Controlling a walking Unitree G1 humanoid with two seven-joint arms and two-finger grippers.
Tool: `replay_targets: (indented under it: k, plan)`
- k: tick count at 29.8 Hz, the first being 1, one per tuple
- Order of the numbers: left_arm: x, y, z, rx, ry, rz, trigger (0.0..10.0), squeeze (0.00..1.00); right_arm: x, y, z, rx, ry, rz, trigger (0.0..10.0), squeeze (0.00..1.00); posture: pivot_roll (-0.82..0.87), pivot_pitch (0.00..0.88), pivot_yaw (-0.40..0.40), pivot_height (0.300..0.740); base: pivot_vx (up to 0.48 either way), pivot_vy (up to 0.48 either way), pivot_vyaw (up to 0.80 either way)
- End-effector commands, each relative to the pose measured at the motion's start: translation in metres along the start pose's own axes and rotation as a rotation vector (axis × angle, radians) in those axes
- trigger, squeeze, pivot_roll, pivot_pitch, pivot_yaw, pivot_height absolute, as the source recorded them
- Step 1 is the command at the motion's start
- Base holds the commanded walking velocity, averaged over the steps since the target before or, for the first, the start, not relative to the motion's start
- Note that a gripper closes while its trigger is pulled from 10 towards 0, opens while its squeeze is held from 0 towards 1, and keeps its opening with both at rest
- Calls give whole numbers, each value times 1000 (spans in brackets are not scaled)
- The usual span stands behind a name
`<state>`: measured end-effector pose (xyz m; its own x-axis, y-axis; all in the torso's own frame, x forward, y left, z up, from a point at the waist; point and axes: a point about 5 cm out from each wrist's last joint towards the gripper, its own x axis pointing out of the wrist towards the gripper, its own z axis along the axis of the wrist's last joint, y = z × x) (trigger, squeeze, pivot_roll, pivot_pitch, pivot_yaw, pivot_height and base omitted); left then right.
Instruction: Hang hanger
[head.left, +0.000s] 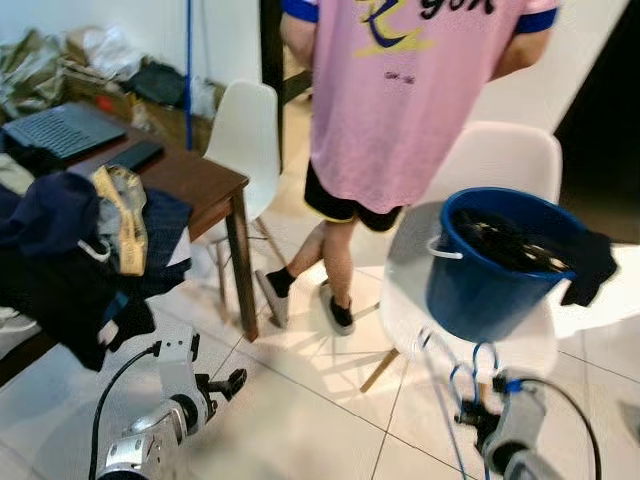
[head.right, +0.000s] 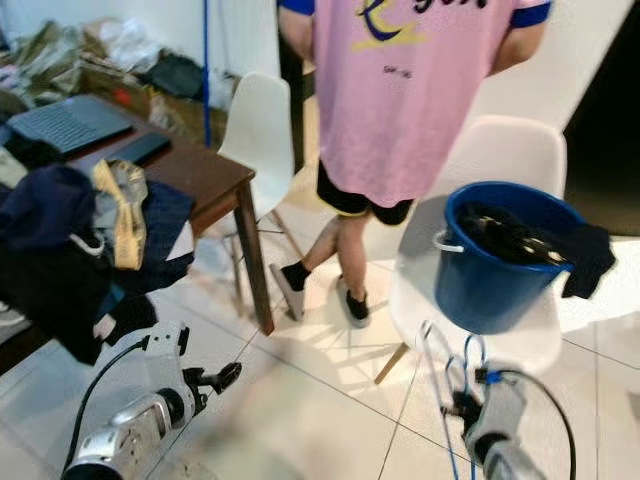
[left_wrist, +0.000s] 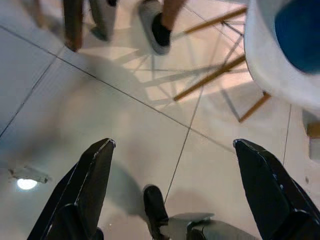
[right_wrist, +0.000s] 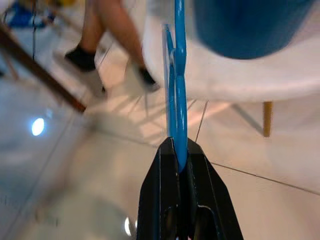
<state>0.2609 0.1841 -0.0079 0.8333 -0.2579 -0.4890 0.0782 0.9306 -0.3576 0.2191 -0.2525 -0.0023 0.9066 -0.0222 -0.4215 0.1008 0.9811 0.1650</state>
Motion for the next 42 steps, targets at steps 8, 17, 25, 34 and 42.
replay_targets:
  k: [8, 17, 25, 34, 42]
  plan:
    - [-9, 13, -22, -45, -43, 79, 10000, 0, -7, 14, -21, 59, 21, 40, 10000, 0, -52, 87, -18, 740, 0, 0, -800]
    - [-17, 29, -30, 23, -45, 116, 10000, 0, -10, 9, -27, 71, 13, 24, 10000, 0, -69, 97, -10, 740, 0, 0, -800]
    - [-25, 28, -57, -44, -25, 127, 10000, 0, -14, 7, -31, 66, 7, 35, 10000, 0, -59, 94, -27, 740, 0, 0, -800]
    - [-16, 18, -60, -61, 11, 105, 10000, 0, -13, 4, -31, 62, 16, 55, 10000, 0, -83, 91, -40, 740, 0, 0, -800]
    - [-17, 16, -61, -57, 5, 77, 10000, 0, -12, 5, -31, 75, 5, 50, 10000, 0, -91, 98, -14, 740, 0, 0, -800]
